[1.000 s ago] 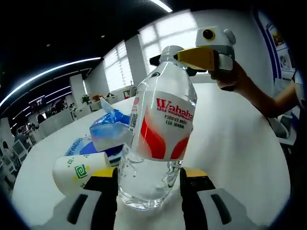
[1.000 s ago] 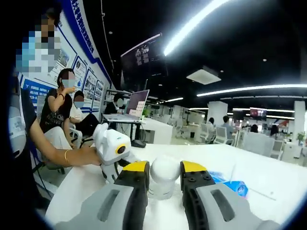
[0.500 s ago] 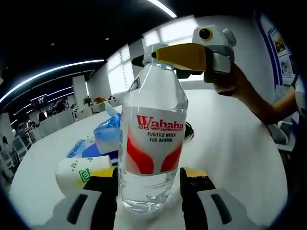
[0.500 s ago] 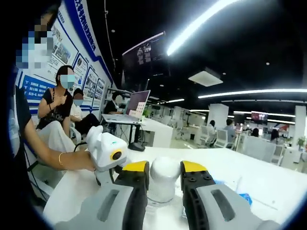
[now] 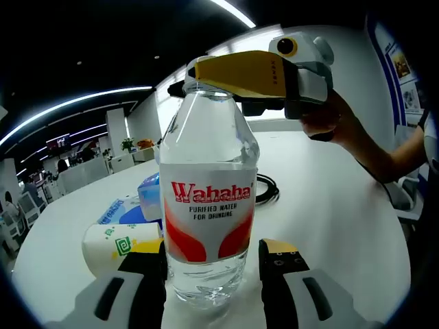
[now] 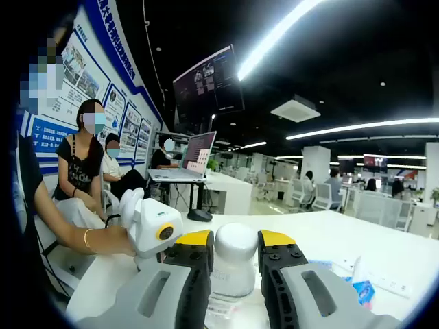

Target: Arrange the tabletop items into an orderly group along one side of the table until the central work area is clear of visible clutter.

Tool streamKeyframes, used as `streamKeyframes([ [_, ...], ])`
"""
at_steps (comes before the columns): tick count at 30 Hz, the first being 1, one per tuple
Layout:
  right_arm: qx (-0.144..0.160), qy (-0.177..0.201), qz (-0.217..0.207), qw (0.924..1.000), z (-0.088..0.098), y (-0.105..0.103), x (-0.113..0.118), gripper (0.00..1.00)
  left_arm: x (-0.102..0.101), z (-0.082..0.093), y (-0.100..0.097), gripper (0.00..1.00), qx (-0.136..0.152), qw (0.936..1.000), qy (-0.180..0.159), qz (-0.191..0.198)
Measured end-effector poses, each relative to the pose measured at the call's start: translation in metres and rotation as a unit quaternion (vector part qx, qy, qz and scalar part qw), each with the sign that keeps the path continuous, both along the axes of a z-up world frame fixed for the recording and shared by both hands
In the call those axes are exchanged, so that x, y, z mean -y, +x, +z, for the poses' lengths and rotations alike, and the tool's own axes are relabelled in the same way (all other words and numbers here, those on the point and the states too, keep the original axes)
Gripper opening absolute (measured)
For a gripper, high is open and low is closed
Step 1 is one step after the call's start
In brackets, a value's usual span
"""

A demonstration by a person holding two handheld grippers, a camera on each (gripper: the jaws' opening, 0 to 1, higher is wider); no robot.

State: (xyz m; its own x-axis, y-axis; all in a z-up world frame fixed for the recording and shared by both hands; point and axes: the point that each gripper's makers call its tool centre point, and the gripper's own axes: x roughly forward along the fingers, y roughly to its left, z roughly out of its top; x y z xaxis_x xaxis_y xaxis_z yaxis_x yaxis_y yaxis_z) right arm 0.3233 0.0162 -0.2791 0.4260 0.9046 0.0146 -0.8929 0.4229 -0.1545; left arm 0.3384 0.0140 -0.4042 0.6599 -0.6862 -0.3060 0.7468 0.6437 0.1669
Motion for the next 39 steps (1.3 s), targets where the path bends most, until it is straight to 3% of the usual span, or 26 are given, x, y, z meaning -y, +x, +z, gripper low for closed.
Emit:
streamKeyframes([
  [24, -0.013, -0.005, 0.018, 0.9997, -0.006, 0.005, -0.035, 0.23, -0.008, 0.001, 0.006, 0.54, 0.007, 0.9998, 0.005, 0.02],
  [28, -0.028, 0.012, 0.022, 0.9993, -0.007, 0.008, -0.034, 0.23, -0.009, 0.0, 0.007, 0.51, 0.016, 0.9994, 0.018, 0.023],
  [32, -0.028, 0.009, 0.022, 0.9993, -0.007, 0.007, -0.036, 0.23, -0.01, 0.012, 0.009, 0.48, 0.032, 0.999, -0.01, 0.028],
  [39, -0.027, 0.01, 0.027, 0.9992, -0.007, 0.007, -0.036, 0.23, -0.014, 0.022, 0.011, 0.44, 0.026, 0.9974, -0.056, 0.038],
])
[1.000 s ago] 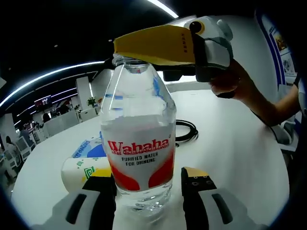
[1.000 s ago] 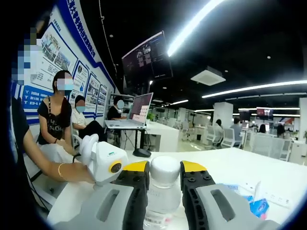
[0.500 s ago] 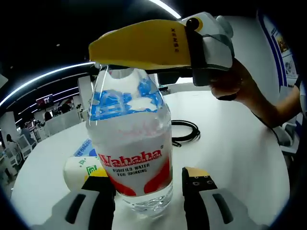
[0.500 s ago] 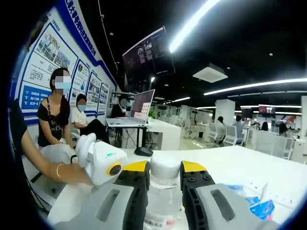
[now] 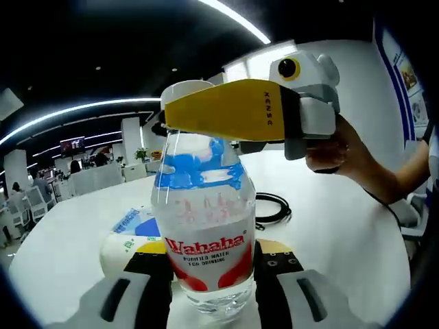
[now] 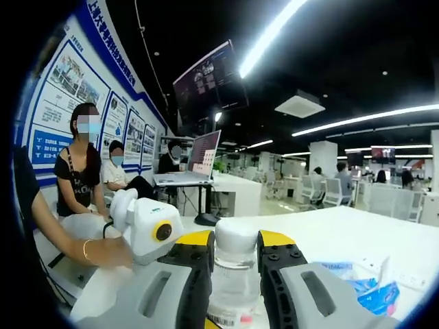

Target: Arrange the tabletop items into an orderly group along one side of the table until the central work area is clear of visible clutter.

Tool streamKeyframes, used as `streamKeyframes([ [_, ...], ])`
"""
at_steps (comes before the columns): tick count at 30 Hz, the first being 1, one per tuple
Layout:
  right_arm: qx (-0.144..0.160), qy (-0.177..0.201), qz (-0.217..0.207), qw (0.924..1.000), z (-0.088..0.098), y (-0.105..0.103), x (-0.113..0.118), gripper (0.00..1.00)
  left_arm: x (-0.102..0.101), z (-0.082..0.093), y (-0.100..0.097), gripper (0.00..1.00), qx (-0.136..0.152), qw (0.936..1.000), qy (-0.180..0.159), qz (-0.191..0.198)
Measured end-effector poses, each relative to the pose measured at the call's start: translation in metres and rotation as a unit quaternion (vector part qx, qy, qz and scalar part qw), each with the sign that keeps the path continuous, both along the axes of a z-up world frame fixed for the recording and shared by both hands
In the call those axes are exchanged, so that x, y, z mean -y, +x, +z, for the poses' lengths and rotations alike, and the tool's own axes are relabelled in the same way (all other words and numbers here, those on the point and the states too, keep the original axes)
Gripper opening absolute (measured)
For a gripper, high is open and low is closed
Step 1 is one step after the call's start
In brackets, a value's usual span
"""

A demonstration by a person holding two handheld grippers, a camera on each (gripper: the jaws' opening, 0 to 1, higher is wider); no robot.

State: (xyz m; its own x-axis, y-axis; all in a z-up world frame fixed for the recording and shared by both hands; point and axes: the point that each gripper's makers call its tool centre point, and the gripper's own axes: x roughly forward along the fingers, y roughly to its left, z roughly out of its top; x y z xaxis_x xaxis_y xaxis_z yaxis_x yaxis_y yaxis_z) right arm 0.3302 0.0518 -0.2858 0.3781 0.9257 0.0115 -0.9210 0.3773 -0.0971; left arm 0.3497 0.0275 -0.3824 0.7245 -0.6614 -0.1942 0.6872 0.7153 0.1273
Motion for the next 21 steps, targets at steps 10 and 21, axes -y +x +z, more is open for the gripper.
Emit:
streamKeyframes([
  [10, -0.012, 0.004, 0.002, 0.9999, -0.0005, -0.0005, 0.0, 0.23, 0.0008, 0.0034, 0.0025, 0.43, -0.009, 0.9993, -0.028, 0.022],
  [21, -0.017, 0.009, -0.001, 0.9998, -0.001, -0.0003, 0.0013, 0.23, 0.0007, 0.0035, 0.0048, 0.43, -0.016, 0.9986, -0.038, 0.033],
])
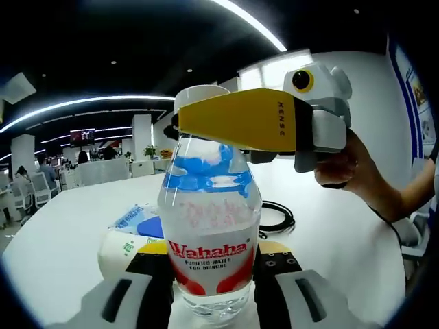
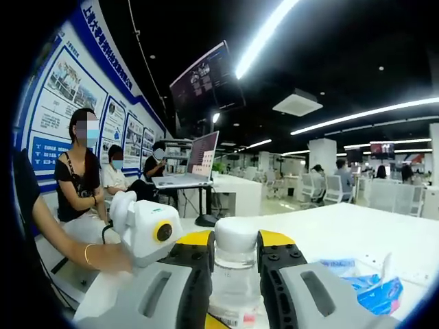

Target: Arrange the tabletop items into an orderly group along one side of the table until the central work area is clear of visible clutter.

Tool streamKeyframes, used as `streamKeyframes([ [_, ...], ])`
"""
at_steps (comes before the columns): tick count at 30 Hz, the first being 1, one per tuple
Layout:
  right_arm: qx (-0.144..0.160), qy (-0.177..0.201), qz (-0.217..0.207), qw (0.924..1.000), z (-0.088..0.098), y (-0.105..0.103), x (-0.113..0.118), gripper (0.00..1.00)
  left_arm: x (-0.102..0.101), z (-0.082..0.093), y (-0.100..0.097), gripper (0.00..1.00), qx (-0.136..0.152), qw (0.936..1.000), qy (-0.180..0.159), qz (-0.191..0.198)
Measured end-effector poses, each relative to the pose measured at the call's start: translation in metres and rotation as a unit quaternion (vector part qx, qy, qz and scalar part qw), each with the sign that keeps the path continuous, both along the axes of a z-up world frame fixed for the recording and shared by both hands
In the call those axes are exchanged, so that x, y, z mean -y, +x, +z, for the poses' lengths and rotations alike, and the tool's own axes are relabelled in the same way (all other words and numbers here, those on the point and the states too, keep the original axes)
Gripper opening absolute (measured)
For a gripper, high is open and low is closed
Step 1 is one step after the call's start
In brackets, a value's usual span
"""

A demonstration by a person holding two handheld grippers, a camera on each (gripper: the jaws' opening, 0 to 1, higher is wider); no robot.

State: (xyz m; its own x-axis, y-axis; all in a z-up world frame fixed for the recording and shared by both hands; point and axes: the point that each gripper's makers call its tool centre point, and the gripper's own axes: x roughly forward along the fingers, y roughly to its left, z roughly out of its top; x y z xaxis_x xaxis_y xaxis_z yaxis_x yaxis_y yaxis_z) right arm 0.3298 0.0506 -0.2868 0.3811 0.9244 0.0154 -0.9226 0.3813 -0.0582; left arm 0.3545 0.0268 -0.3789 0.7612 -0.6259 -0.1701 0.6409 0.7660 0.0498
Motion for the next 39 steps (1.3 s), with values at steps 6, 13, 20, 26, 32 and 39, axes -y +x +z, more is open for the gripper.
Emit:
streamKeyframes([
  [6, 0.001, 0.002, -0.002, 1.0, 0.0, -0.002, 0.001, 0.22, 0.0, 0.0, 0.0, 0.42, -0.003, 1.0, 0.0, -0.004],
  [13, -0.007, 0.003, -0.005, 1.0, 0.002, -0.005, -0.002, 0.22, -0.001, 0.0, -0.004, 0.42, -0.006, 0.9999, 0.005, 0.008],
  [20, -0.015, 0.0, 0.004, 0.9999, 0.005, -0.017, -0.005, 0.22, -0.007, 0.002, -0.012, 0.41, 0.01, 0.9998, 0.017, 0.003],
  [26, -0.009, 0.016, 0.034, 0.9993, 0.015, -0.023, -0.022, 0.22, -0.023, 0.012, -0.021, 0.41, 0.009, 0.9997, 0.018, 0.014],
  [32, -0.005, 0.006, 0.055, 0.9985, 0.025, -0.029, -0.035, 0.22, -0.039, 0.021, -0.023, 0.42, 0.027, 0.9989, 0.027, 0.028],
  [39, -0.005, 0.002, 0.071, 0.9975, 0.029, -0.028, -0.056, 0.22, -0.06, 0.026, -0.02, 0.42, 0.02, 0.998, 0.015, 0.058],
])
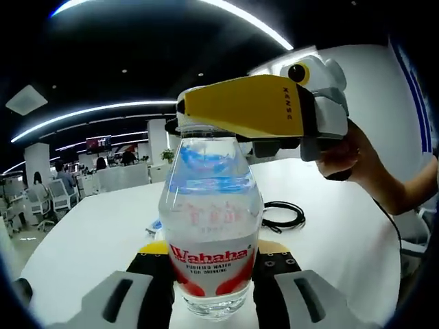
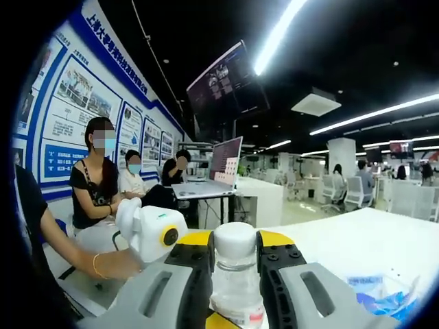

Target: Arrange the tabletop items into an orderly group along one side of the table until the central work area is clear of visible clutter.

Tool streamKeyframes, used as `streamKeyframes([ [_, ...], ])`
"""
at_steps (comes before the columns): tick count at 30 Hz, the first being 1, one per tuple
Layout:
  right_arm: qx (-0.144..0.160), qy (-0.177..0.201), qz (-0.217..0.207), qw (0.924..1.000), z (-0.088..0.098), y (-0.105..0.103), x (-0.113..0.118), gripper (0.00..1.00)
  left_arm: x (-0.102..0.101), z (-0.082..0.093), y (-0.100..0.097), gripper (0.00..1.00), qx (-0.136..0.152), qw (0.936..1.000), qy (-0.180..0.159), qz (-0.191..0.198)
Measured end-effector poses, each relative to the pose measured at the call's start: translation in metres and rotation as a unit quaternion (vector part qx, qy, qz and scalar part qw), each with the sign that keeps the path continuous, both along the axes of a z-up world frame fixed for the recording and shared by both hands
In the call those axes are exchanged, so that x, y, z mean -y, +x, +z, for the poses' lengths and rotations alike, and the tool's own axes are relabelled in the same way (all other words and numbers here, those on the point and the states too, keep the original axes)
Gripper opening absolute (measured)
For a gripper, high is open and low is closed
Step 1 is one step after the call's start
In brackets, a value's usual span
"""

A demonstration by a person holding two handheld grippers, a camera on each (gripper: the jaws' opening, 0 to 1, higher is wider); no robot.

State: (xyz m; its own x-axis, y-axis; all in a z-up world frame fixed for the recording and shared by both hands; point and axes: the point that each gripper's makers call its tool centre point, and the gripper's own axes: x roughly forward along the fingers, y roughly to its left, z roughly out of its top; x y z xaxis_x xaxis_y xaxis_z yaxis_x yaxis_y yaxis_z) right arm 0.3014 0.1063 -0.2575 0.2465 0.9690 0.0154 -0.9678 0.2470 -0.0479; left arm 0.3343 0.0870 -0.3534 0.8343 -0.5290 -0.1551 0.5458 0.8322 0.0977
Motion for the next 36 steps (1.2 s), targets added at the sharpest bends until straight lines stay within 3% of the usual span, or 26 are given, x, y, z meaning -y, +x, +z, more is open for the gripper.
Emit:
streamKeyframes([
  [9, -0.003, -0.005, 0.016, 0.9999, -0.003, 0.012, -0.021, 0.22, -0.018, -0.004, 0.01, 0.42, -0.009, 0.9994, -0.012, 0.031],
  [17, -0.001, -0.018, 0.016, 0.9997, -0.001, 0.03, -0.04, 0.21, -0.04, -0.005, 0.032, 0.42, -0.015, 0.9978, -0.014, 0.063],
  [31, 0.016, -0.038, 0.029, 0.9987, 0.005, 0.05, -0.061, 0.21, -0.064, 0.003, 0.059, 0.42, -0.004, 0.9949, 0.004, 0.101],
  [36, 0.014, -0.037, 0.027, 0.9988, 0.008, 0.068, -0.066, 0.21, -0.072, 0.007, 0.077, 0.42, -0.002, 0.9938, 0.018, 0.11],
])
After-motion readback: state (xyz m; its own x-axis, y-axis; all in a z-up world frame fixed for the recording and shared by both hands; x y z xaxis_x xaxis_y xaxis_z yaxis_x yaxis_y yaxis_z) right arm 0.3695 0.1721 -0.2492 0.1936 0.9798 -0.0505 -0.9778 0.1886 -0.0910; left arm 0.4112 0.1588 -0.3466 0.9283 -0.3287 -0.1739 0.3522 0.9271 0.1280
